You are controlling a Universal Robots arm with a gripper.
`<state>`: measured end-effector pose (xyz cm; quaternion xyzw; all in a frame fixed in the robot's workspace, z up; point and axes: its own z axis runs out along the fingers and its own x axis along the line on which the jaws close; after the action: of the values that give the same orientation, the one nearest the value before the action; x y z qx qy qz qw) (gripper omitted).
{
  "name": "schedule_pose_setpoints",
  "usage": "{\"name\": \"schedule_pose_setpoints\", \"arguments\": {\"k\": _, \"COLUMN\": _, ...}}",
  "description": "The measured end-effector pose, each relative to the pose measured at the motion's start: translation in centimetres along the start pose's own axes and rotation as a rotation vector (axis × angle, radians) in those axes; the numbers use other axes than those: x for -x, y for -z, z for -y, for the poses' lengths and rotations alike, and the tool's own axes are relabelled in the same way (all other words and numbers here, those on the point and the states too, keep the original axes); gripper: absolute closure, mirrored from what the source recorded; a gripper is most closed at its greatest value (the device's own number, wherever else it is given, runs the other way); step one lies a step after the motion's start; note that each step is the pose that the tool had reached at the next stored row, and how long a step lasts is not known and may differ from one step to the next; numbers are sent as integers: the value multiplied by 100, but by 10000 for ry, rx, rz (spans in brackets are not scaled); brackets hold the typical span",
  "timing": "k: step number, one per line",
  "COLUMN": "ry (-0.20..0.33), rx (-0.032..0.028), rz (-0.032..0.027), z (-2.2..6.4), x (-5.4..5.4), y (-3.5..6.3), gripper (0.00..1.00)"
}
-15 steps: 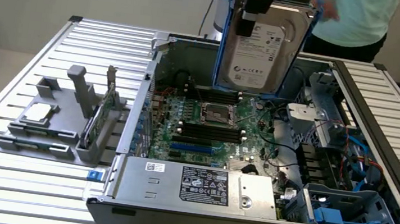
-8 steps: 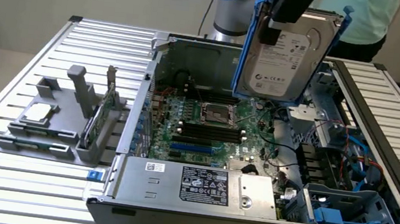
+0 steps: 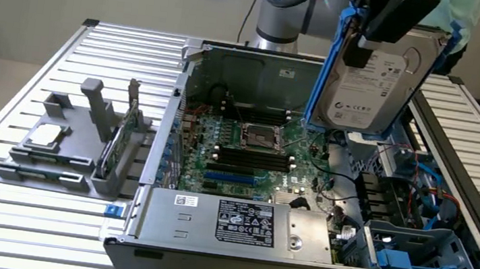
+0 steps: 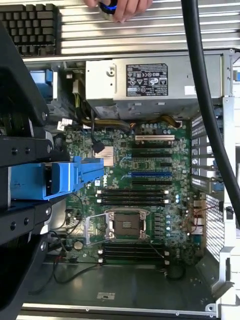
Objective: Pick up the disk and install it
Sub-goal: 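Pick up the disk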
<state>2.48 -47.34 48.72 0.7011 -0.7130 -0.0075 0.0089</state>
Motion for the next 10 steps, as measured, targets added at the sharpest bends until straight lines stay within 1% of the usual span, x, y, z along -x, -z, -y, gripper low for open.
{"name": "schedule_pose_setpoints", "arguments": {"k": 10, "ry": 0, "rx": 37, "rz": -1, "z": 217, "x": -311, "y": 5, "gripper": 67}}
